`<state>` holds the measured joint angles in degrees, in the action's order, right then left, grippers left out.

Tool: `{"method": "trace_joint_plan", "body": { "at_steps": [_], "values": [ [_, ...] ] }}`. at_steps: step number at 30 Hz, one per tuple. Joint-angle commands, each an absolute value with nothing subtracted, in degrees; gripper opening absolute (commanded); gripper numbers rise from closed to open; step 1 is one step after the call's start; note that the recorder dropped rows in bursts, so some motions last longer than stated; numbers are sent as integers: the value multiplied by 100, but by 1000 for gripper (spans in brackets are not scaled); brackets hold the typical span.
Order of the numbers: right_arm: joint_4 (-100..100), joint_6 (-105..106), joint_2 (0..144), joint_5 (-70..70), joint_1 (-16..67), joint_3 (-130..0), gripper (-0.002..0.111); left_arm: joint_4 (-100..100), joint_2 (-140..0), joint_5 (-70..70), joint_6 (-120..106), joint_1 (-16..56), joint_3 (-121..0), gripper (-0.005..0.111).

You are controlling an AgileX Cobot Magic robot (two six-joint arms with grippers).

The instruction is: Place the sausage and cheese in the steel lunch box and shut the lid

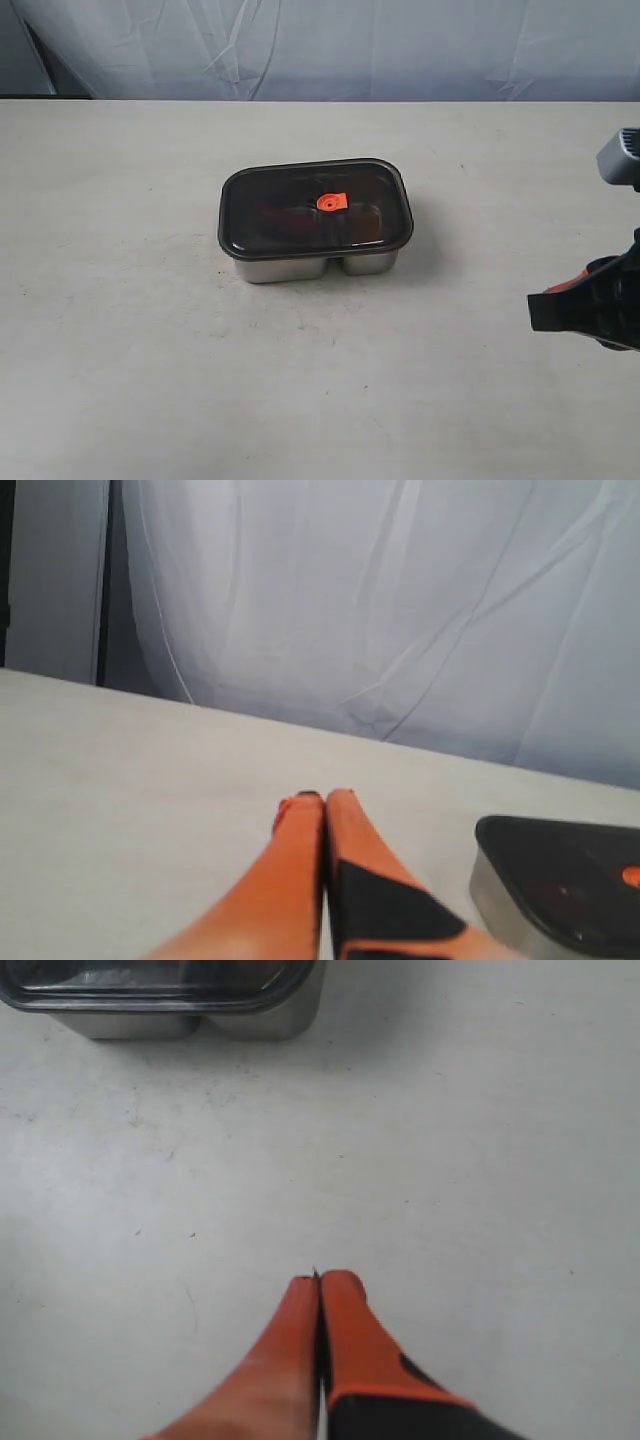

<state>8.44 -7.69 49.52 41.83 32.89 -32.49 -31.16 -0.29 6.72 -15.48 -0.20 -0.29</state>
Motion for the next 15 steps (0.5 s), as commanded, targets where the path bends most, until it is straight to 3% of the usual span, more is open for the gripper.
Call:
{"method": "trace_joint_plan", "body": {
  "at_steps": [1, 15],
  "values": [
    [847, -767, 4922, 4154, 3280, -3221, -1, -2843, 0, 1300, -1561, -62, 0, 0],
    [857, -767, 4922, 4122, 3280, -3221, -1, -2819, 0, 1350, -1561, -62, 0, 0]
  ]
}}
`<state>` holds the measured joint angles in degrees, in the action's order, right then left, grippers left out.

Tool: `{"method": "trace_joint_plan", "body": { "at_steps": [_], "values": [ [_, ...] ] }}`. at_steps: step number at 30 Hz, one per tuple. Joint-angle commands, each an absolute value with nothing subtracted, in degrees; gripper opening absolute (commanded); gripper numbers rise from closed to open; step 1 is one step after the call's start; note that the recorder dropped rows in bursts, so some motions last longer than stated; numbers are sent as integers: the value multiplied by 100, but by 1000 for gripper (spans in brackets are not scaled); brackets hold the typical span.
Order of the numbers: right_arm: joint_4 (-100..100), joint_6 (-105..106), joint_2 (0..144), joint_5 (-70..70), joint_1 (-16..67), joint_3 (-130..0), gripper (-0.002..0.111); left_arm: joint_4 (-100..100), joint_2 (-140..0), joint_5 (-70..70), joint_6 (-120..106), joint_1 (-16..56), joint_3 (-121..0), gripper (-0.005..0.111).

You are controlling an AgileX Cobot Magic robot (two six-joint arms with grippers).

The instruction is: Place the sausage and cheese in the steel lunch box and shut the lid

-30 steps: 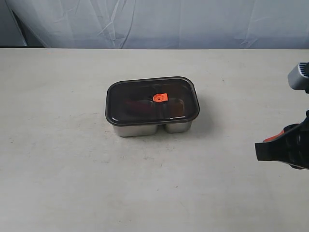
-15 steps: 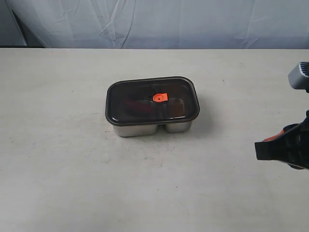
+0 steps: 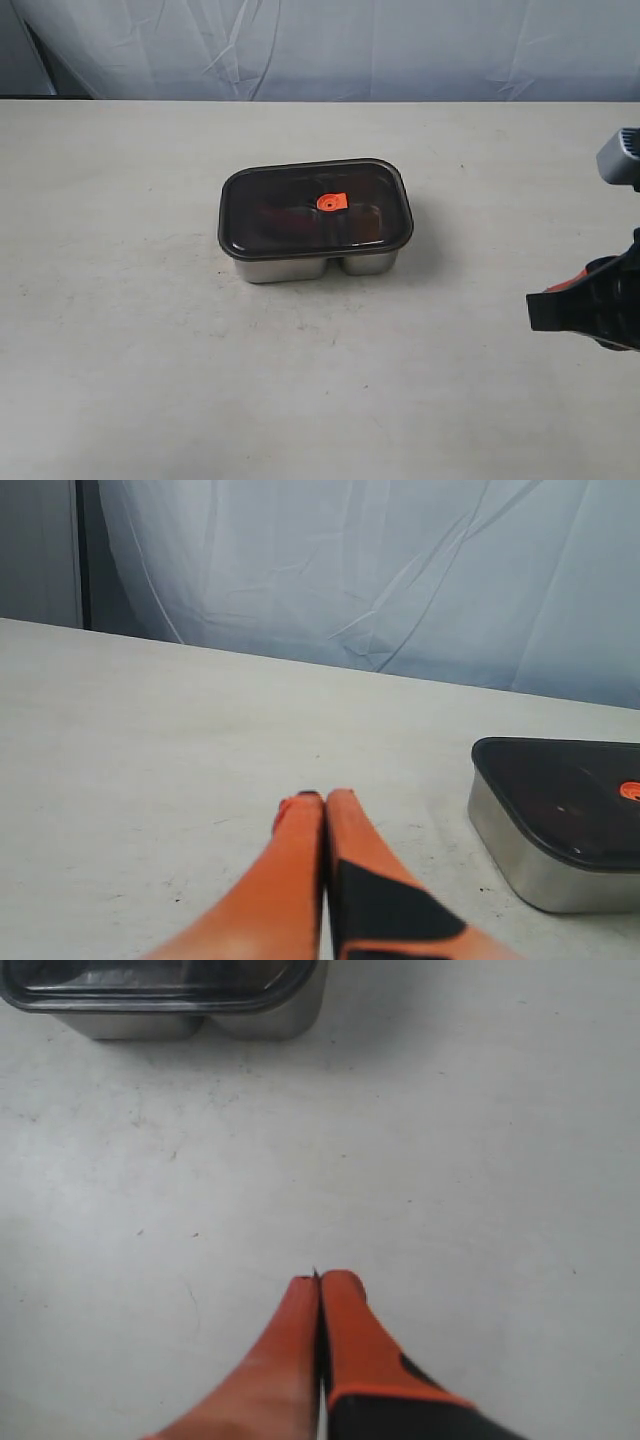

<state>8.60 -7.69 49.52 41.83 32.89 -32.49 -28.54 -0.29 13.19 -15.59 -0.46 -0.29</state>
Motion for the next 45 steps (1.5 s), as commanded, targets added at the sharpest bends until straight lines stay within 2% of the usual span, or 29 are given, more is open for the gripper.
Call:
{"method": "trace_joint_plan", "body": {
  "at_steps": [1, 7, 11, 20, 27, 31, 45],
  "values": [
    [857, -767, 4871, 4107, 3280, -3221, -1, -2819, 0, 1350, -1561, -62, 0, 0],
    [996, -767, 3343, 3829, 3128, -2994, -1, -2819, 0, 1335, -1561, -62, 0, 0],
    [862, -698, 1994, 3711, 2495, -2753, -1, -2819, 0, 1335, -1561, -62, 0, 0],
    [765, -688, 23, 1500, 1577, -1087, -1, -2819, 0, 1335, -1561, -62, 0, 0],
    [1750, -754, 0, 1776, 1265, -41, -1, -2808, 0, 1329, -1561, -62, 0, 0],
    [1811, -754, 0, 2266, 1265, 0, -1, -2808, 0, 1329, -1561, -62, 0, 0],
    [1827, -754, 0, 2268, 1265, 0, -1, -2741, 0, 1329, -1561, -62, 0, 0]
  ]
}}
